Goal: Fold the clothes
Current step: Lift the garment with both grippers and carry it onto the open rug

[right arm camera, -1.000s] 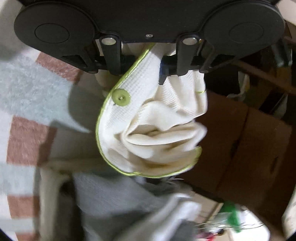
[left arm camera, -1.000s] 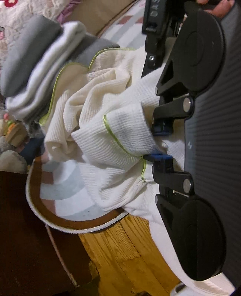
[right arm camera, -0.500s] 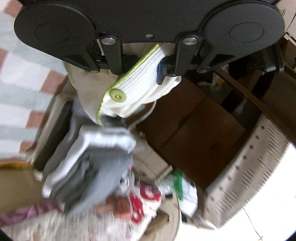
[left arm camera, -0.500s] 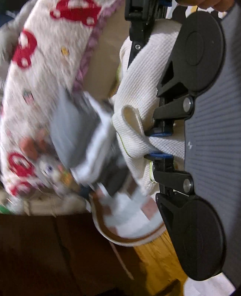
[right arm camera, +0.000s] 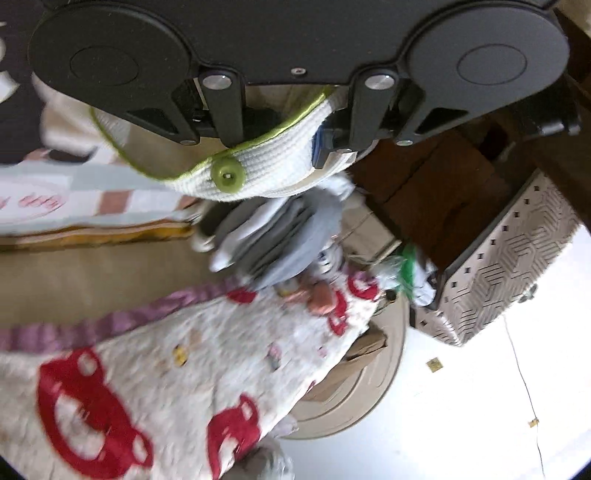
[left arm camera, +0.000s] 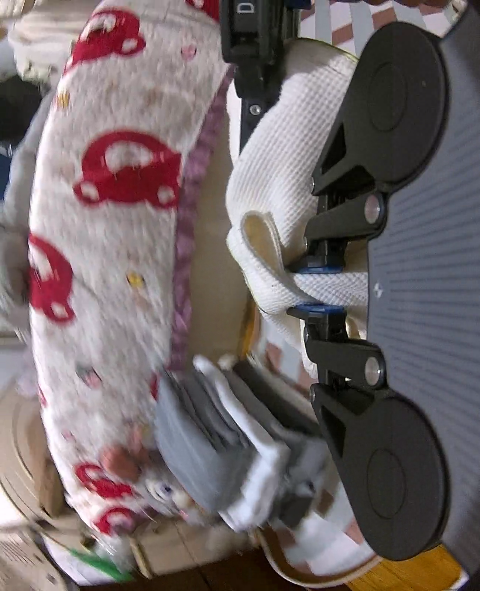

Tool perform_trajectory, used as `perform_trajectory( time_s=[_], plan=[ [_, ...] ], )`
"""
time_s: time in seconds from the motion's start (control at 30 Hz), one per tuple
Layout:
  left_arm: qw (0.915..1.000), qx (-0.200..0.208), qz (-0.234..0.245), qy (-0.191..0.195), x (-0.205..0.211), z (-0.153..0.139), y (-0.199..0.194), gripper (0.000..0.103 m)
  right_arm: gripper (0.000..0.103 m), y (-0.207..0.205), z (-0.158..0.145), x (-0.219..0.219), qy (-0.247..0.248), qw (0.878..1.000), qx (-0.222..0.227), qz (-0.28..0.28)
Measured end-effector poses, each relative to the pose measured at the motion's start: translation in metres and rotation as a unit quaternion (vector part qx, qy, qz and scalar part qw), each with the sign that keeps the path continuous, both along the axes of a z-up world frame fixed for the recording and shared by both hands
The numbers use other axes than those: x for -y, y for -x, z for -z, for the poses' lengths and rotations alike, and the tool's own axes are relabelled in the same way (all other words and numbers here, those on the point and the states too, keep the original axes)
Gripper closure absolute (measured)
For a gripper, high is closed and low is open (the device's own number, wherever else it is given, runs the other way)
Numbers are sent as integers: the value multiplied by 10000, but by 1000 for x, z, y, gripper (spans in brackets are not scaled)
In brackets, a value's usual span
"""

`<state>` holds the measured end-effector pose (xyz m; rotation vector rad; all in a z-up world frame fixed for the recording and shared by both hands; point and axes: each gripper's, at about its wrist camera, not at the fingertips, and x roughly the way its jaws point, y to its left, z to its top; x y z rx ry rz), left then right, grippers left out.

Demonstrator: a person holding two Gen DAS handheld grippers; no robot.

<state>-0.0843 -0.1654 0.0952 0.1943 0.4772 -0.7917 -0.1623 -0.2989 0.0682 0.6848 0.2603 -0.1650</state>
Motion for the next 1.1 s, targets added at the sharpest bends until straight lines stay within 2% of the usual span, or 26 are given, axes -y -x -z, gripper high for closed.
perform_trajectory(
  time_s=[0.07,0.2,0.4,0.53,0.6,0.63,0.7,0.73,0.77,0.83,0.93,1.07,1.1],
  plan=[
    [9996,193,209,62,17,-5,16,89,82,19,-8,6,201,9997,-80,81],
    [9974,325,576,283,49,-17,41,89,82,63,-18,28,491,9981,-167,324],
    [9931,489,938,511,94,-31,67,90,82,106,-35,54,858,9937,42,726],
    [9901,641,1024,710,121,-47,72,90,82,134,-47,72,1101,9888,182,994],
    [9910,678,937,681,130,-46,69,90,80,139,-48,81,1301,9842,252,1174],
    [9924,728,842,530,138,-36,63,90,78,137,-46,85,1430,9808,265,1300],
    [9943,794,679,193,151,-14,52,89,33,124,-23,95,1484,9669,-386,2038],
    [9953,759,598,-87,160,8,41,89,27,117,-11,100,1506,9564,-710,2400],
    [9961,620,535,-333,164,28,27,89,25,111,1,105,1517,9439,-1037,2743],
    [9955,224,327,-856,170,72,-5,90,25,99,32,113,1333,9267,-1805,3014],
    [9896,9,-122,-1431,163,128,-35,91,27,90,66,120,1011,9272,-2293,2785],
    [9892,-138,-275,-1432,137,152,-48,91,27,74,74,117,984,9147,-2584,2947],
    [9889,-125,-257,-1455,133,154,-48,91,27,73,73,115,944,9162,-2523,2965]
  ],
)
